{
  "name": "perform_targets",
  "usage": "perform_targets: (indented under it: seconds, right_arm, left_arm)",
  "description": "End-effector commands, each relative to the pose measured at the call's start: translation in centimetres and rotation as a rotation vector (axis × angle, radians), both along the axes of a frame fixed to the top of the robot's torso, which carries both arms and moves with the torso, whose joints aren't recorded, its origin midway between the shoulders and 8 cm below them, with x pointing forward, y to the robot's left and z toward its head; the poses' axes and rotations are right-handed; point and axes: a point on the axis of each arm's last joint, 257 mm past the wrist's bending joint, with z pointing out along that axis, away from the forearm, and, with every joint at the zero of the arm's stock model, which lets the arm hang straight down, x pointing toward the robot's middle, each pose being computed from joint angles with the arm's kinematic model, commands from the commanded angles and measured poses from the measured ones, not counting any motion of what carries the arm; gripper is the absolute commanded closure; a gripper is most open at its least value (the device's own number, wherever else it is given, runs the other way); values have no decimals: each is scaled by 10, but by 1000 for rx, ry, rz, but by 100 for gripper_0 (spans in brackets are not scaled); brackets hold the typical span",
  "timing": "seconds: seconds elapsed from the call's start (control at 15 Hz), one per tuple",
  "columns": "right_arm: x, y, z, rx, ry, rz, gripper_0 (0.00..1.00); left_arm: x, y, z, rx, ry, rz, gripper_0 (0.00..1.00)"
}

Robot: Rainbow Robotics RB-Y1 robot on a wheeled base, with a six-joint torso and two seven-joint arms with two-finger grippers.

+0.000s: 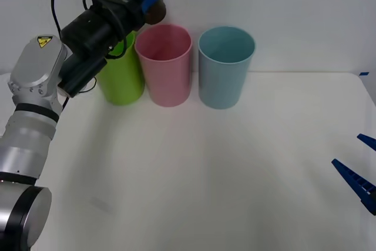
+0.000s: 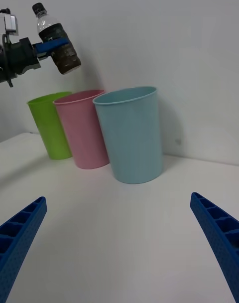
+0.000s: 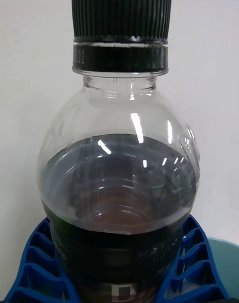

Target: Grasp the object on the table and drop it into the matching bin: aluminum can to the light blue bin, PET bottle to the pink bin.

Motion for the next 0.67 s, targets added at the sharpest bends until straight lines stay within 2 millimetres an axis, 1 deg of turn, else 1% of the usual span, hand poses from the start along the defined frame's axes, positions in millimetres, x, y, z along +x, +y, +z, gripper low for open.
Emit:
perform_targets:
  seconds: [0.07, 0.27, 0.33, 0.4, 0.47, 0.53, 0.67]
  right_arm:
    - [0, 0, 0, 0, 0, 0, 0]
    - [0, 0, 0, 0, 0, 0, 0]
    - [0, 0, 0, 0, 0, 0, 0]
    - [0, 0, 0, 0, 0, 0, 0]
    - [0, 0, 0, 0, 0, 0, 0]
    - [0, 0, 0, 0, 0, 0, 0]
    - [0, 0, 0, 0, 0, 0, 0]
  left_arm:
    - [2, -2, 0, 11, 0, 2, 100]
    - [2, -4, -1, 13, 1, -2, 100]
    - [2, -4, -3, 12, 5, -3, 98]
    - [1, -6, -2, 12, 4, -7, 87]
    - [2, -5, -4, 11, 7, -3, 49]
    - [1, -7, -3, 13, 6, -8, 0]
    - [1, -8, -4, 11, 9, -9, 0]
